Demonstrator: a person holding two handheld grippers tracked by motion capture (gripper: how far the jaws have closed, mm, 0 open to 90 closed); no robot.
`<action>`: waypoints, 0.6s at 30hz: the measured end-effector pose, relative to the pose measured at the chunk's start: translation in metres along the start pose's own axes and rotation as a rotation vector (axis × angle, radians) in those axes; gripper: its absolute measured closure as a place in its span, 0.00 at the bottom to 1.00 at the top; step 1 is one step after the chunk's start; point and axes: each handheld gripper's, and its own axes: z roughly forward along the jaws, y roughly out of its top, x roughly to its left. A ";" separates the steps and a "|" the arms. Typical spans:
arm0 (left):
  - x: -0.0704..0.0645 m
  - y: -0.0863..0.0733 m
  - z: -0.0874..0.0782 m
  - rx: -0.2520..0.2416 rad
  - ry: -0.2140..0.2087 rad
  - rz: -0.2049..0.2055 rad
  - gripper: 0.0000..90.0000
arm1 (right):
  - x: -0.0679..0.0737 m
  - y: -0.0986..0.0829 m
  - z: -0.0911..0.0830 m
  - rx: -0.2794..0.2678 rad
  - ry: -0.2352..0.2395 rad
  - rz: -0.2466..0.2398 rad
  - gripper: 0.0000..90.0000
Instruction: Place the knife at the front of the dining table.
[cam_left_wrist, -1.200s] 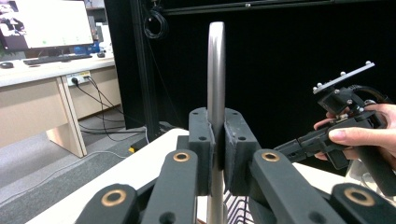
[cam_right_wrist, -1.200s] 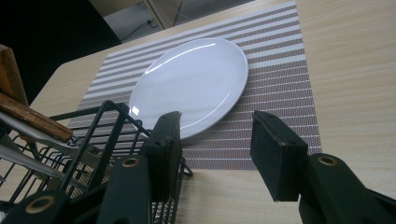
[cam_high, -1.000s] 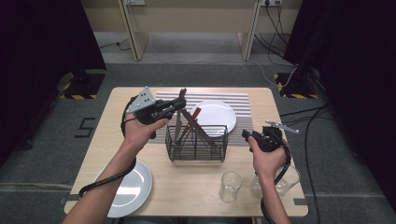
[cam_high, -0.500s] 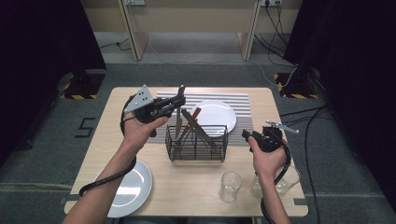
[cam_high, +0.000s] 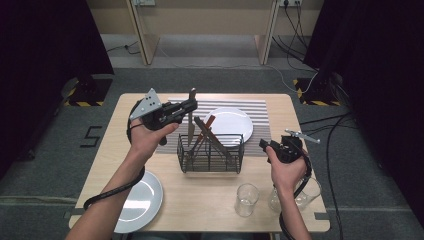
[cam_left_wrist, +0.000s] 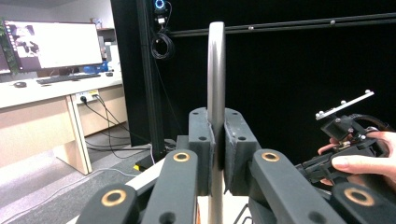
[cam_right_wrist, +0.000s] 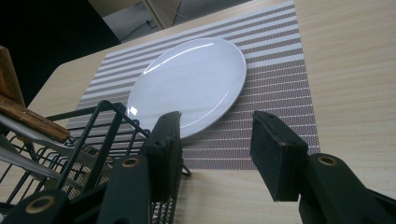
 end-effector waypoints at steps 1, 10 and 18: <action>0.000 0.000 0.000 0.000 0.000 0.000 0.92 | 0.000 0.000 0.000 0.001 0.001 0.001 0.59; 0.003 0.003 -0.001 -0.010 0.002 -0.004 0.92 | -0.002 0.000 0.001 0.004 -0.001 0.005 0.59; 0.003 0.007 -0.002 -0.019 0.003 0.003 0.92 | -0.001 -0.001 0.002 0.003 -0.002 0.005 0.59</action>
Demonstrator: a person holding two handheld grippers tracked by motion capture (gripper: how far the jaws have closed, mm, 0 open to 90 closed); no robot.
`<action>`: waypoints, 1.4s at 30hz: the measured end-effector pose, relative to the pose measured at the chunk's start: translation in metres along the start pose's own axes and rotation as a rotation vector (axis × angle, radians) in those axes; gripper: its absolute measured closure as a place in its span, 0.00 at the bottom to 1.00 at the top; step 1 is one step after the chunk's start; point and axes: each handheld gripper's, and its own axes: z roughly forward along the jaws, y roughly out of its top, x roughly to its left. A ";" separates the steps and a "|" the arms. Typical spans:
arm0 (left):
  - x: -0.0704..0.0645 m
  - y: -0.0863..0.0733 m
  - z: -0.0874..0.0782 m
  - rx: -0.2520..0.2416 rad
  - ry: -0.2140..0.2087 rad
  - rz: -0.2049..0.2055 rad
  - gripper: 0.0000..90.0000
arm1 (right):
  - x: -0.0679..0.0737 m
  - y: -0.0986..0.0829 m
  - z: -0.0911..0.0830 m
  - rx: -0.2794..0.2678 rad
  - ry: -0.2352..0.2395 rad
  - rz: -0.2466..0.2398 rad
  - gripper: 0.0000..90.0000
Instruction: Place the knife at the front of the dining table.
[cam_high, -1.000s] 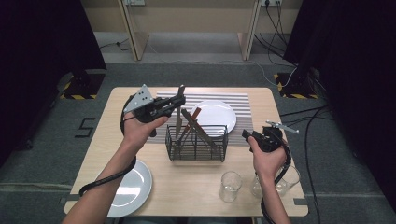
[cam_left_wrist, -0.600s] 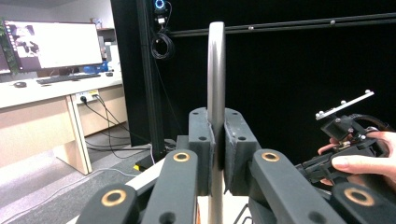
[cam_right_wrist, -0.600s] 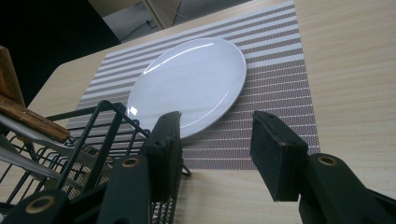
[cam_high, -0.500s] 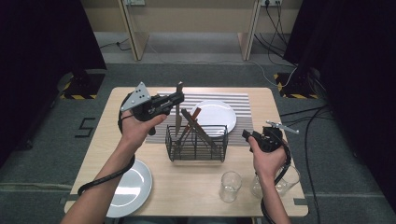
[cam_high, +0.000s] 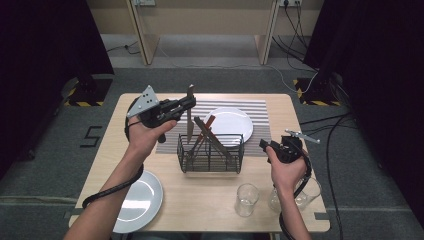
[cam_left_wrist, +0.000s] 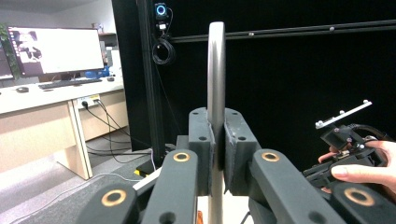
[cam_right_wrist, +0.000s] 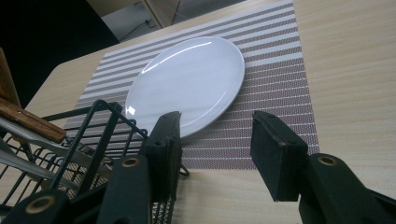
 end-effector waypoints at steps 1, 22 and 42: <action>0.000 0.001 0.000 -0.001 -0.002 0.001 0.92 | 0.000 0.000 0.000 -0.001 0.000 -0.002 0.59; 0.004 0.014 -0.006 -0.035 0.007 0.005 0.92 | 0.001 0.000 0.000 -0.005 -0.002 -0.003 0.59; 0.007 0.017 -0.013 -0.042 0.022 0.005 0.92 | 0.000 0.000 0.000 -0.006 -0.005 -0.003 0.59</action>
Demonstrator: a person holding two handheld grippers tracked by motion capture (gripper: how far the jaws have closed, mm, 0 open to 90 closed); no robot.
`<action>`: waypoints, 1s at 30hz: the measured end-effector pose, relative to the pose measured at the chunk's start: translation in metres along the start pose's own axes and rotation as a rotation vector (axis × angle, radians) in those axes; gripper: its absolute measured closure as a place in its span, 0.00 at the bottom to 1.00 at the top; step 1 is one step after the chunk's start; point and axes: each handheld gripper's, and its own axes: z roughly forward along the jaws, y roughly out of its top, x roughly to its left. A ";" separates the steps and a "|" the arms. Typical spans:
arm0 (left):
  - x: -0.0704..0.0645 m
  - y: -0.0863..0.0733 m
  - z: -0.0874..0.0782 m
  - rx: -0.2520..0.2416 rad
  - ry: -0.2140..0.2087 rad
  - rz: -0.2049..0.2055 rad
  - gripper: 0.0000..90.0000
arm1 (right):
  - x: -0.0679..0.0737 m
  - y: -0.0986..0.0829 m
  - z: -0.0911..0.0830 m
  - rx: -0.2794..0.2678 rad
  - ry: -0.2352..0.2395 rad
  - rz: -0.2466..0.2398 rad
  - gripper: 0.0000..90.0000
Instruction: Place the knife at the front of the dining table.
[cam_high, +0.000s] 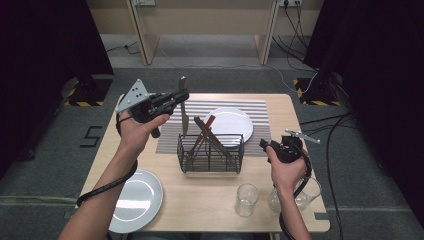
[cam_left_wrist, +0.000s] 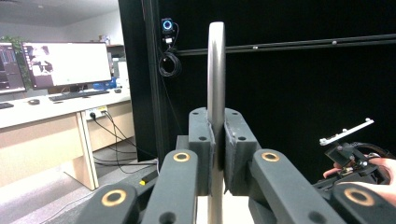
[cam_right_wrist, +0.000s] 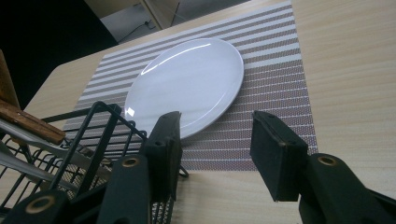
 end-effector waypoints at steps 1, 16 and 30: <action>0.000 0.000 0.000 0.000 0.001 -0.001 0.93 | 0.000 0.000 0.000 0.000 0.001 0.001 0.59; 0.003 -0.001 -0.006 0.003 0.012 0.001 0.92 | 0.000 0.000 0.000 0.000 -0.001 -0.001 0.59; 0.007 -0.004 -0.010 0.003 0.020 -0.013 0.92 | -0.001 0.000 -0.001 -0.003 -0.003 0.001 0.59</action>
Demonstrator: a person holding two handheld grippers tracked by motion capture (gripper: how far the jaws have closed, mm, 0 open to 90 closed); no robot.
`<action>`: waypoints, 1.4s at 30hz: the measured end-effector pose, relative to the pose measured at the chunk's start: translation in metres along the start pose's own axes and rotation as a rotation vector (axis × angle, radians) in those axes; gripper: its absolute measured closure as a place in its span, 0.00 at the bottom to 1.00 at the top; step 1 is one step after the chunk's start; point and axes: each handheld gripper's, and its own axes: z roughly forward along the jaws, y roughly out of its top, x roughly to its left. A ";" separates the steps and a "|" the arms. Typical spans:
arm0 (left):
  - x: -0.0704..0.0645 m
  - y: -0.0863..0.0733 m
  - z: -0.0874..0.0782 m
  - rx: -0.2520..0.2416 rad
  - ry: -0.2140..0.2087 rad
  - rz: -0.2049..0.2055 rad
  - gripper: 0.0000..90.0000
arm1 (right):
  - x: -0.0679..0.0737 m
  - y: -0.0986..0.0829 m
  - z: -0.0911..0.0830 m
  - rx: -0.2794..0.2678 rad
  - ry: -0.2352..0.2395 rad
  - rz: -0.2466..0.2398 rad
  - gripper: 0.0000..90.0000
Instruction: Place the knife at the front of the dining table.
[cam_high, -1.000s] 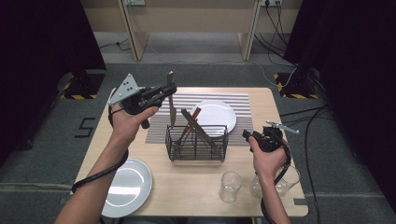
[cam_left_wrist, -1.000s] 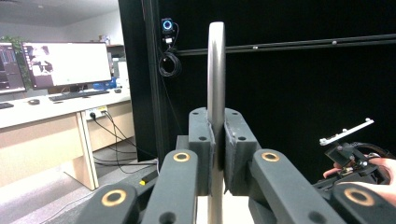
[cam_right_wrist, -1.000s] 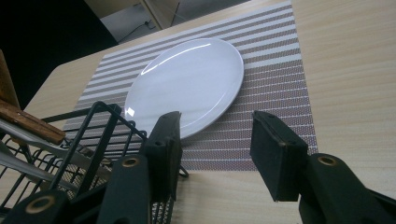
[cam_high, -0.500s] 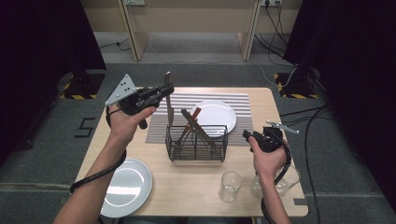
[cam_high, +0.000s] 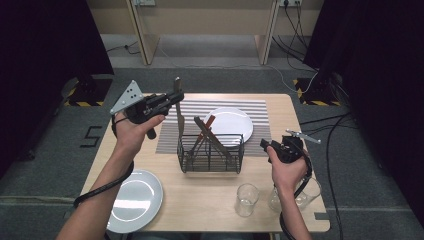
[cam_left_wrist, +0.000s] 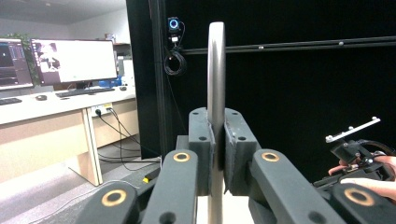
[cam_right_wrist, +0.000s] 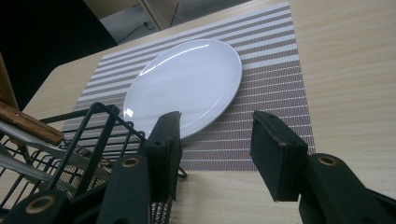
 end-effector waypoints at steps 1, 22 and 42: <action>0.000 0.000 0.000 0.000 0.001 0.000 0.93 | 0.000 0.000 0.000 -0.001 0.000 0.001 0.59; 0.006 -0.004 -0.008 0.006 0.019 -0.007 0.93 | 0.000 0.000 0.001 0.003 -0.001 -0.001 0.59; 0.010 -0.010 -0.014 0.013 0.030 -0.017 0.93 | 0.000 0.000 0.000 -0.002 -0.002 -0.001 0.59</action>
